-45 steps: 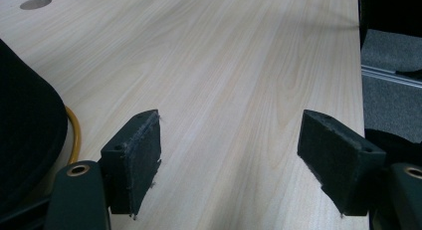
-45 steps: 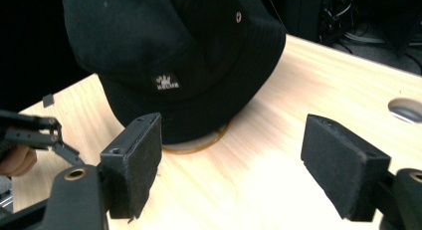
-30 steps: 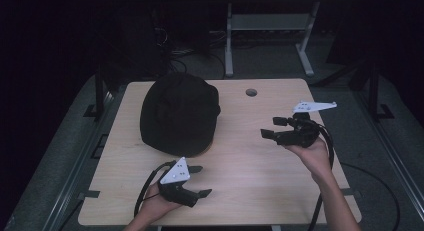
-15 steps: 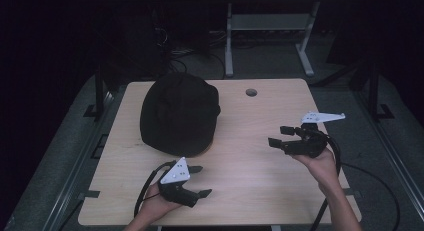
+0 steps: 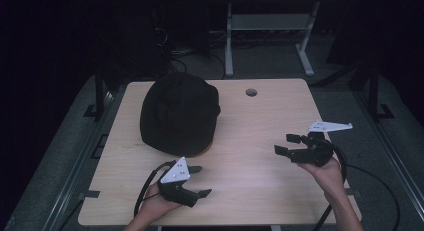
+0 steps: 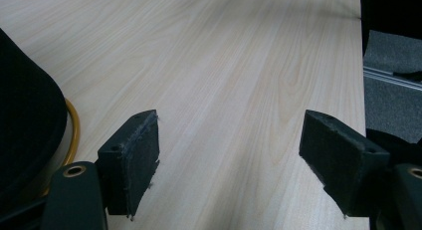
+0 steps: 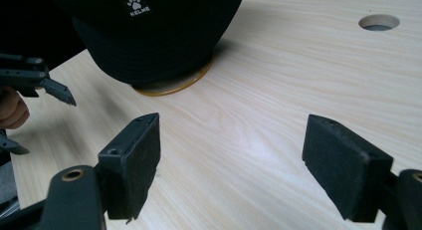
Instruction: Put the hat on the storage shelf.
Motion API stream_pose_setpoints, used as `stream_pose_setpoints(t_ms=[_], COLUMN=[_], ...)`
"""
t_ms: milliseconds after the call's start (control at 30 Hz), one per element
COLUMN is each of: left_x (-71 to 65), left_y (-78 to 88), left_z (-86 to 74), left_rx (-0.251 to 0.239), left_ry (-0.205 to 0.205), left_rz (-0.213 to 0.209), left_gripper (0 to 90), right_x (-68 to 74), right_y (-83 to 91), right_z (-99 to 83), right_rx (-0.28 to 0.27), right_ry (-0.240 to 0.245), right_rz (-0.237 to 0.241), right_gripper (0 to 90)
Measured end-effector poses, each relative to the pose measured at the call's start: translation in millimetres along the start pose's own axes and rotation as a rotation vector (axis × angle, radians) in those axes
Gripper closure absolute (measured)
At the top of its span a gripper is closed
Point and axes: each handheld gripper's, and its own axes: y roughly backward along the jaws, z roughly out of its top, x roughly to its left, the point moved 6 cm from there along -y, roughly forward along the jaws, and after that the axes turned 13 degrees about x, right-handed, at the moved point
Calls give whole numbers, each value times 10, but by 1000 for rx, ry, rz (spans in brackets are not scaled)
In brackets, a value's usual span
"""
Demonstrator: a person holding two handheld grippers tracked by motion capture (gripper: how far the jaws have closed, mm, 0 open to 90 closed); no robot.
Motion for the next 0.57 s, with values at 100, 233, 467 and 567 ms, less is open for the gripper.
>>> stream_pose_setpoints(t_ms=[100,233,467,567], left_x=[-3,-2,19,27], left_y=[-1,4,17,18], left_z=[-1,3,5,6], left_rx=[1,-3,-14,-22], left_ry=[1,2,17,29], left_rz=[-2,-3,-7,-6], left_gripper=[231,232,232,232], right_x=[-10,-3,40,151], right_y=[18,28,16,52], right_z=[-101,-204,-374,-489], right_rx=[-3,-1,-7,-53], right_ry=[-10,-9,-21,-5], right_rz=[-3,-9,-13,-6], right_gripper=[219,216,197,192])
